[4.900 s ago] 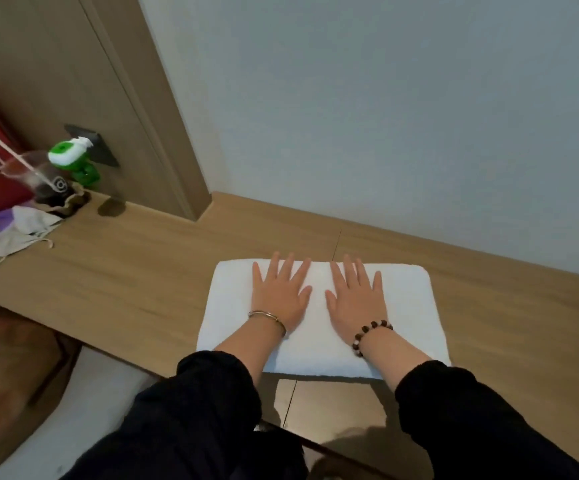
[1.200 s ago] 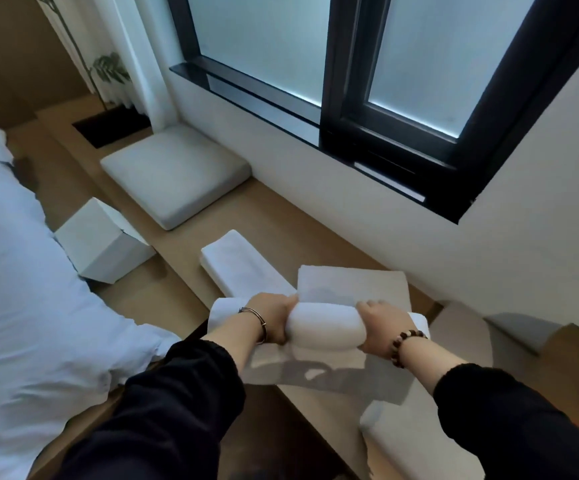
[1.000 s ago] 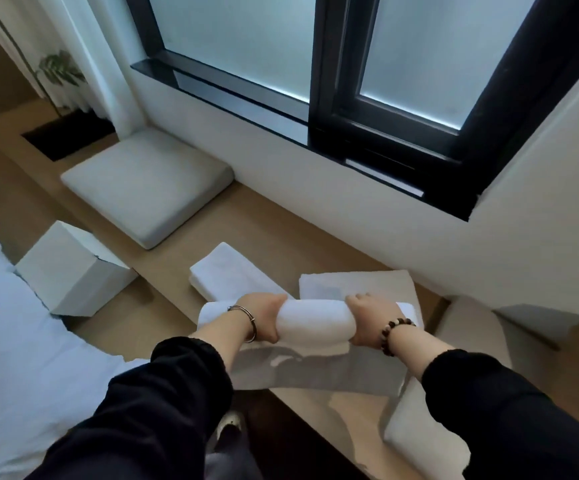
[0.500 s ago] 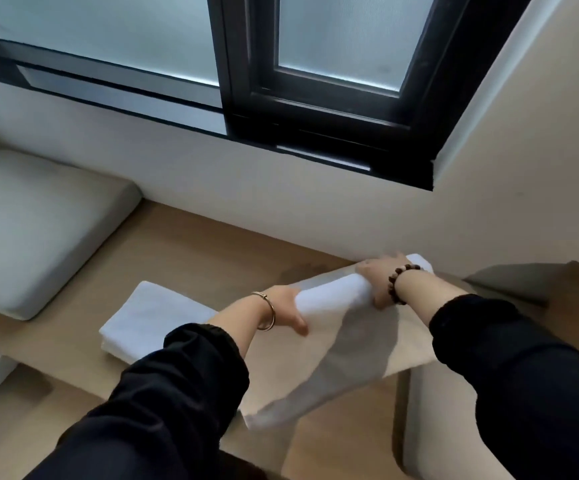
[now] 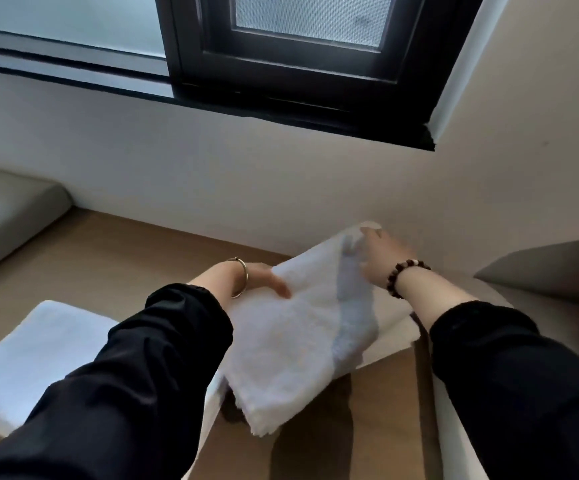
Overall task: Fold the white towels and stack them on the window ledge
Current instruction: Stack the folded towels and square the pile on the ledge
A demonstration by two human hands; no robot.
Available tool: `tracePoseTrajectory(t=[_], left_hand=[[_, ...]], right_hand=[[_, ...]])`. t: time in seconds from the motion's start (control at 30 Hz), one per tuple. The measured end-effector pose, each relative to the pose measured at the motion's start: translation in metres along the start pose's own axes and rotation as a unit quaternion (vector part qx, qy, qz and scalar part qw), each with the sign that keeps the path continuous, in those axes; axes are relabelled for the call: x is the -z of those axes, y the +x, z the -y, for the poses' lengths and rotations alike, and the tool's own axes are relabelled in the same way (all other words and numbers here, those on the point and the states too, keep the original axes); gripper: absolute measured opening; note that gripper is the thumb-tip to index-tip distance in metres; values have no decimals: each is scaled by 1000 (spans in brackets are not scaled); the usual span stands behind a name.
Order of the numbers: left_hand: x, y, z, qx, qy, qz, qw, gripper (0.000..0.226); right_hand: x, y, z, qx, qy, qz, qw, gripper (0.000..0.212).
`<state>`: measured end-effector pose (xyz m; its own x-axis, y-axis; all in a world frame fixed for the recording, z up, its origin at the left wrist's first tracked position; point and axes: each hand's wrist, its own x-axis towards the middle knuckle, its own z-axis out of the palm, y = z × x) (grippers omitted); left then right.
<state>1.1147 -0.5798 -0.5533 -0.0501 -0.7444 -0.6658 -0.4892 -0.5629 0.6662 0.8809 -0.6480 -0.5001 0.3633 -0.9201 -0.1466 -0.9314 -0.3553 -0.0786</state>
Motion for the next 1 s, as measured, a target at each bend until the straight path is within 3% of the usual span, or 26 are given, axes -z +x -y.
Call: tracePoseTrajectory(t=[0.1,0.2,0.3,0.37,0.43,0.5,0.6,0.7,0.77,0.83,0.9,1.0], left_hand=[[4,22,20,24,-10,-1,1000,45],[7,34,28,37,-17,1,999,38],[7,36,28,49,-33,6,998,31],[6,34,27,48,-35,12,998,30],[5,31,28,19,-15,8,1000,48],[8,30,29,-15,48,-21,999,58],[16,24,36,11,109,-36,993,57],[21,8,47,47,83,37,995,85],[22,-1,49,6,80,20,997,90],[20,-12,41,-38,67,-18,997,84],[21,-19,30,-58,33,-36,997,76],[27,-20,17,-52,-35,-87,994,33]], right_hand=[[-40,-10,-19,-46,82,-78,993,59],[-71,-24,-39,-184,279,-148,931,66],[-96,-41,-46,-343,510,-57,786,88],[-108,-48,-42,-357,645,32,675,82],[-115,-52,-34,-339,747,72,568,75],[-115,-55,-24,-316,802,102,497,82],[-116,-57,-14,-309,816,119,474,110],[-115,-63,-9,-310,817,115,473,91],[-109,-67,-5,-310,820,109,469,76],[-101,-68,-3,-298,833,97,456,70],[-95,-64,-8,-306,841,72,441,83],[-93,-64,-9,-347,843,31,410,78]])
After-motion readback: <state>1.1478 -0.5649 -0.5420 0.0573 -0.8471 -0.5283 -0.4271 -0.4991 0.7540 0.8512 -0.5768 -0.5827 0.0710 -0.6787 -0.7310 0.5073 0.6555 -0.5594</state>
